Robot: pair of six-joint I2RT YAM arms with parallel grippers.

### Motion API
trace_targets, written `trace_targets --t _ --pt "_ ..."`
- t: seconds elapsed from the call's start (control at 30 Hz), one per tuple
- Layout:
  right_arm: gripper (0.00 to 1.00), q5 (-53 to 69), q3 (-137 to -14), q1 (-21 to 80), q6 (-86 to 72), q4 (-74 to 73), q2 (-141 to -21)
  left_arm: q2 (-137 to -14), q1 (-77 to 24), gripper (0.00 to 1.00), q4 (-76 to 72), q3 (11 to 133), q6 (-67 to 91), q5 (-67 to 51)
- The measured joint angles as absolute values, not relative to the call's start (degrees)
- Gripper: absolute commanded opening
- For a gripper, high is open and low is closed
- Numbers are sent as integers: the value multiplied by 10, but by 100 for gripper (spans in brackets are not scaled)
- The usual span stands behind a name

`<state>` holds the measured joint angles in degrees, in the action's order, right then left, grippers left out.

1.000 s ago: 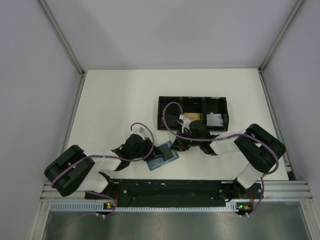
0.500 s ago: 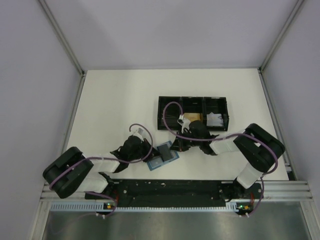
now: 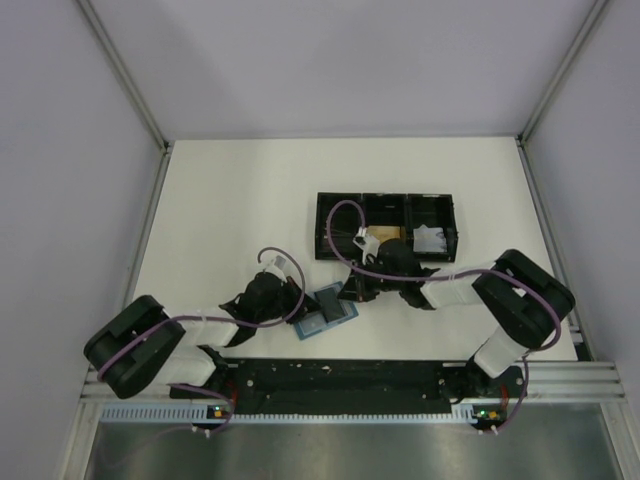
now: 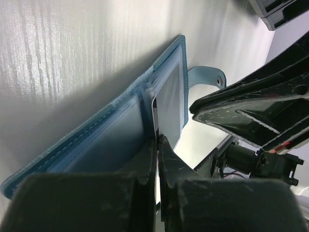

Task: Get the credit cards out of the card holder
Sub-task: Remove the credit card from the card holder.

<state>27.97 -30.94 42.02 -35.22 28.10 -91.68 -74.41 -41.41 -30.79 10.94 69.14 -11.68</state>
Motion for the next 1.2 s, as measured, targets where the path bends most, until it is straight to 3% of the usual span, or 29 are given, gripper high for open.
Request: trace_targets --t 0.63,1.1,1.2 --pt "1 259 -320 418 -361 285 -963 -749 -414 0 -332 88 714 -108" --pt "0 251 -339 415 -356 280 -980 -744 -414 8 -374 57 739 -105" --pt "2 252 -339 415 -356 283 -980 -744 -414 4 -374 57 740 -105"
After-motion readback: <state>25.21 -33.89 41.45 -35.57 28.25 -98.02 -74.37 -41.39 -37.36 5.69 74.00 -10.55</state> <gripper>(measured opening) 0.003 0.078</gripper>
